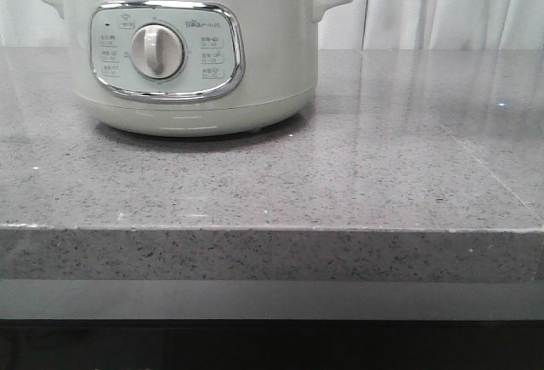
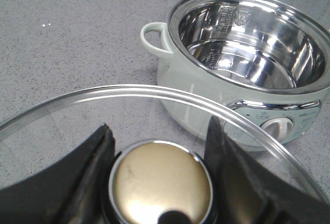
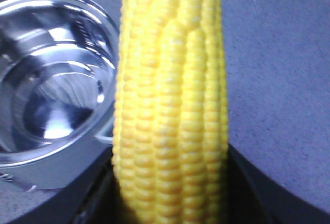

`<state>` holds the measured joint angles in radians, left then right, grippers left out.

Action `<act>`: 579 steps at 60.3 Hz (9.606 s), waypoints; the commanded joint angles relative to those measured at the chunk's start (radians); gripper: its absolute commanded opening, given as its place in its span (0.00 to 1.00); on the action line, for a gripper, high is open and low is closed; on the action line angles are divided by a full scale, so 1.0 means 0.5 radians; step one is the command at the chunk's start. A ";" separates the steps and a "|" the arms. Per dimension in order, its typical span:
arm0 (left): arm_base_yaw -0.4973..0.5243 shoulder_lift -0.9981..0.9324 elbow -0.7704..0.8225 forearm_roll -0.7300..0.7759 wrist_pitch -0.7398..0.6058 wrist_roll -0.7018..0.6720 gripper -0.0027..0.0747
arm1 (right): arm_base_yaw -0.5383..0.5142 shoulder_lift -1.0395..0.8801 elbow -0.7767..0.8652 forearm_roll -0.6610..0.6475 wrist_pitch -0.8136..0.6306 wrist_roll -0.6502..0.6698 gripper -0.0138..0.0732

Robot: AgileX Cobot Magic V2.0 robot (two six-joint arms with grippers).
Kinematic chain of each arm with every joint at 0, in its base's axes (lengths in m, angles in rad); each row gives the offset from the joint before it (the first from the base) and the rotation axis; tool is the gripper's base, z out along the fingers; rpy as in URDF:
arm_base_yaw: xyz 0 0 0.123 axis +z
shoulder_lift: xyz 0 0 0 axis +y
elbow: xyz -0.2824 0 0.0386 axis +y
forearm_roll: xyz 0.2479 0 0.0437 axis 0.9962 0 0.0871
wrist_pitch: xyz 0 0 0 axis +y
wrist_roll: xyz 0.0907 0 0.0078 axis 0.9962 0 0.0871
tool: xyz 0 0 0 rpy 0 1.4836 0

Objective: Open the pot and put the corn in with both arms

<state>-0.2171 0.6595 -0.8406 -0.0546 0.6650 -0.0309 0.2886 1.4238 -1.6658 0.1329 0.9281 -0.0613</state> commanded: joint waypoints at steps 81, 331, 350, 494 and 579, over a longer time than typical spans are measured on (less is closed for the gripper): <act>0.008 -0.015 -0.075 -0.012 -0.298 -0.013 0.36 | 0.630 0.959 -0.784 0.008 -0.188 -0.046 0.46; -0.528 1.843 -1.274 0.066 -1.286 0.001 0.36 | 0.630 -1.361 1.820 -0.039 -1.351 0.089 0.78; -0.528 1.891 -1.274 -0.033 -1.276 0.001 0.36 | 0.630 -1.361 1.820 -0.039 -1.351 0.089 0.78; -0.621 0.156 -0.058 -0.008 -0.298 0.009 0.70 | 0.630 -1.361 1.820 -0.039 -1.351 0.089 0.78; -0.610 -0.352 0.372 0.109 -0.318 0.013 0.01 | 0.630 -1.299 1.820 -0.039 -1.144 0.089 0.02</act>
<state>-0.5213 0.4884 -0.6437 -0.0091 0.5869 -0.0229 0.6030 0.7740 -0.7271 0.1086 0.4242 -0.0161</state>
